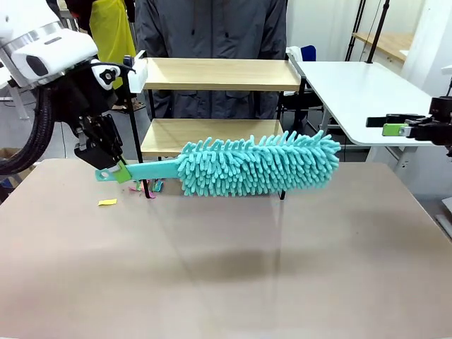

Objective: Clean the shelf.
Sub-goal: Hand the Duster back to the human.

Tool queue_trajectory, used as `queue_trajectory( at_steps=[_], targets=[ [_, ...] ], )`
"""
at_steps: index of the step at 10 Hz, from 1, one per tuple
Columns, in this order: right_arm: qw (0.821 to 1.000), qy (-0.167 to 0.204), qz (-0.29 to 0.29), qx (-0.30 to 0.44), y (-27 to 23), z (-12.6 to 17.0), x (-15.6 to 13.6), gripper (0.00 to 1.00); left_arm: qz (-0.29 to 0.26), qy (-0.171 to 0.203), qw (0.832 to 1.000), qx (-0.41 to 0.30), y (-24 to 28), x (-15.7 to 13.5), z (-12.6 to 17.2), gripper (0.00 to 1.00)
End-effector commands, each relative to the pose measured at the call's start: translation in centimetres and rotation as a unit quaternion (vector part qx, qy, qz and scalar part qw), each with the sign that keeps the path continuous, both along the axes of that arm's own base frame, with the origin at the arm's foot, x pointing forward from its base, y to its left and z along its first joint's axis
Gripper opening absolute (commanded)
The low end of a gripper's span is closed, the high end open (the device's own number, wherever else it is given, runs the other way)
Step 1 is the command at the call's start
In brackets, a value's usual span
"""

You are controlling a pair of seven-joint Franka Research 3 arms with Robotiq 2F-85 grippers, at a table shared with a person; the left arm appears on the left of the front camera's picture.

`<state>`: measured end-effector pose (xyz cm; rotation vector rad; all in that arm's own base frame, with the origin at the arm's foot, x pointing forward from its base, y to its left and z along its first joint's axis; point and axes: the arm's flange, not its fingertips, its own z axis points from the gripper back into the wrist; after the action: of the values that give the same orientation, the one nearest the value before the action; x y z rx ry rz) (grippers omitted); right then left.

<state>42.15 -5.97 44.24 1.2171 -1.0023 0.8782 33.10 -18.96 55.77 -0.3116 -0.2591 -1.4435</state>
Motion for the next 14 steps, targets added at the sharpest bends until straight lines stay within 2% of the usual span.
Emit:
queue_trajectory(
  at_steps=[1,2,4,8,11,14],
  targets=[
    [1.0,-0.005,0.005,0.007,-0.1,0.3,-0.1,1.0,0.004,0.002,1.0,0.011,0.3,-0.4,0.5,0.13],
    [1.0,0.0,0.0,0.0,0.0,0.0,0.0,1.0,0.004,0.002,1.0,0.011,0.3,-0.4,0.5,0.13],
    [0.999,-0.043,0.015,-0.006,2.9,-2.1,-3.6,1.0,0.004,0.002,1.0,0.011,0.3,-0.4,0.5,0.13],
    [0.998,-0.068,0.007,0.008,6.6,-5.2,-5.9,1.0,0.004,0.002,1.0,0.011,0.3,-0.4,0.5,0.13],
    [0.997,-0.072,0.002,0.025,9.6,-5.2,-6.8,1.0,0.004,0.002,1.0,0.011,0.3,-0.4,0.5,0.13],
    [0.997,-0.062,0.023,0.028,13.1,-4.6,-7.1,1.0,0.004,0.002,1.0,0.011,0.3,-0.4,0.5,0.13]
  ],
)
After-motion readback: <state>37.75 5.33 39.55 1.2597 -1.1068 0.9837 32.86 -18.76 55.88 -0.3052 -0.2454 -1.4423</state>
